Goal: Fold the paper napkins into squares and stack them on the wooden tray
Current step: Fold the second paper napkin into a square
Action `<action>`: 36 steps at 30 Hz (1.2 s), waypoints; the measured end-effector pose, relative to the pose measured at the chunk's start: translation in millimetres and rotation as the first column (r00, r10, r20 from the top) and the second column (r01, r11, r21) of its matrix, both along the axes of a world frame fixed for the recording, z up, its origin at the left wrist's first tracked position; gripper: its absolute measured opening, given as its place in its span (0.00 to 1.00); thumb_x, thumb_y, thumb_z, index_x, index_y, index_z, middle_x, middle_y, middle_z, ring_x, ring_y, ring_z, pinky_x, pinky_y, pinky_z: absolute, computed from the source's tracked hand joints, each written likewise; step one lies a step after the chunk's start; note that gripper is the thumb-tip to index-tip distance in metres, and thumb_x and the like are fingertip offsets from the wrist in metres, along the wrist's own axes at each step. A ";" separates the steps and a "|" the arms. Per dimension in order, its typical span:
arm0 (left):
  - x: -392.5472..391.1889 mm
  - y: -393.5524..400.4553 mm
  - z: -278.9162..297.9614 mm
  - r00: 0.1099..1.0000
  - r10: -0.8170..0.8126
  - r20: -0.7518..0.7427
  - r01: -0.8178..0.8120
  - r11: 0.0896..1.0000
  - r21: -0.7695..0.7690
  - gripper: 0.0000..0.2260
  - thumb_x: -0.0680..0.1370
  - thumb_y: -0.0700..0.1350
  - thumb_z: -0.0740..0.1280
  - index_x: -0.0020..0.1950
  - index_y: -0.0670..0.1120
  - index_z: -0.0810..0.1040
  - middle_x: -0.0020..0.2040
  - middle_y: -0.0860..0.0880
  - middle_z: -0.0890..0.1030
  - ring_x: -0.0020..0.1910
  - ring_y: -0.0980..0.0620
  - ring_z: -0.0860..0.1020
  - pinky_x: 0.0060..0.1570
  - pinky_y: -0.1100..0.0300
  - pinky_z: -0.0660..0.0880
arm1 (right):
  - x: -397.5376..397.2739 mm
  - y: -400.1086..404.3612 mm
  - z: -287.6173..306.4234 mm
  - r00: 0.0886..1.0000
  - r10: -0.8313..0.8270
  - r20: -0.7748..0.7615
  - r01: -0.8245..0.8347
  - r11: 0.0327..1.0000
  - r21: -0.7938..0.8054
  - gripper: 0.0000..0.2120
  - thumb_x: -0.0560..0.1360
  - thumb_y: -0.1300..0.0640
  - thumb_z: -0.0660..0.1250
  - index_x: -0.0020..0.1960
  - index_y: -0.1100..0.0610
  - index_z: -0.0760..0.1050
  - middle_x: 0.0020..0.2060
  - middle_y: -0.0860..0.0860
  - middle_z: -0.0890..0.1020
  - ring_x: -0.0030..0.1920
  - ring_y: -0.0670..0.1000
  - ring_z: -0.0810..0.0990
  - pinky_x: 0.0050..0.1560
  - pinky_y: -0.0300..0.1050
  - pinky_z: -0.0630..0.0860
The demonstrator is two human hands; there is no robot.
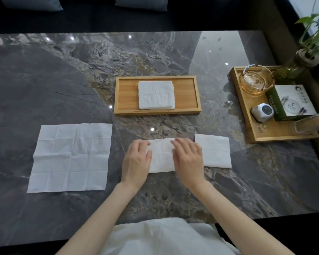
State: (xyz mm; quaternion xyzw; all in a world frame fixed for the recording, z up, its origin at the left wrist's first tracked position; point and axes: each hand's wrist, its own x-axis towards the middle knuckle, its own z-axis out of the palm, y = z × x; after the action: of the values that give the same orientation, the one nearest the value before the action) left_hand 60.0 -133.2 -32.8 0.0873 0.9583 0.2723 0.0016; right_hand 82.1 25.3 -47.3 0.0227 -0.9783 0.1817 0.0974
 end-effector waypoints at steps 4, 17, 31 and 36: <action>19.4 1.6 -24.9 0.964 -0.260 0.055 0.265 0.932 -0.246 0.21 0.77 0.47 0.51 0.68 0.43 0.66 0.69 0.45 0.70 0.69 0.48 0.65 0.63 0.51 0.59 | 24.9 -18.6 -9.9 0.943 0.196 0.270 -0.222 0.972 0.072 0.26 0.80 0.45 0.40 0.74 0.56 0.54 0.74 0.52 0.58 0.74 0.51 0.53 0.71 0.54 0.45; 33.2 -14.6 -27.9 0.976 -0.195 0.101 0.218 0.918 -0.330 0.24 0.79 0.52 0.45 0.72 0.42 0.56 0.72 0.46 0.61 0.72 0.52 0.54 0.69 0.48 0.48 | 39.2 5.5 -7.4 0.936 0.096 0.339 -0.154 0.977 0.149 0.29 0.79 0.42 0.38 0.73 0.57 0.55 0.73 0.52 0.60 0.73 0.51 0.55 0.71 0.54 0.41; 32.9 -0.5 -22.2 0.941 -0.228 0.248 0.316 0.854 -0.414 0.28 0.79 0.56 0.36 0.72 0.43 0.58 0.73 0.46 0.62 0.73 0.52 0.54 0.68 0.48 0.45 | 39.3 10.7 -9.8 0.888 0.189 0.419 -0.275 0.949 0.155 0.28 0.80 0.42 0.39 0.74 0.55 0.54 0.73 0.51 0.59 0.74 0.48 0.54 0.71 0.54 0.42; 25.5 -0.6 -15.5 0.908 -0.264 0.325 0.381 0.843 -0.380 0.33 0.70 0.61 0.23 0.71 0.50 0.38 0.74 0.52 0.40 0.72 0.54 0.38 0.69 0.49 0.34 | 30.3 15.0 -2.4 0.872 0.206 0.444 -0.293 0.946 0.138 0.28 0.80 0.43 0.38 0.72 0.54 0.59 0.72 0.51 0.65 0.72 0.50 0.60 0.70 0.56 0.44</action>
State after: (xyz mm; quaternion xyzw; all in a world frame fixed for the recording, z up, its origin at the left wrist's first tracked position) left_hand 85.5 -133.8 -48.3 0.2095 0.9570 0.0562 0.1927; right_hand 112.4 40.3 -49.7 0.1189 -0.9779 0.0938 -0.1443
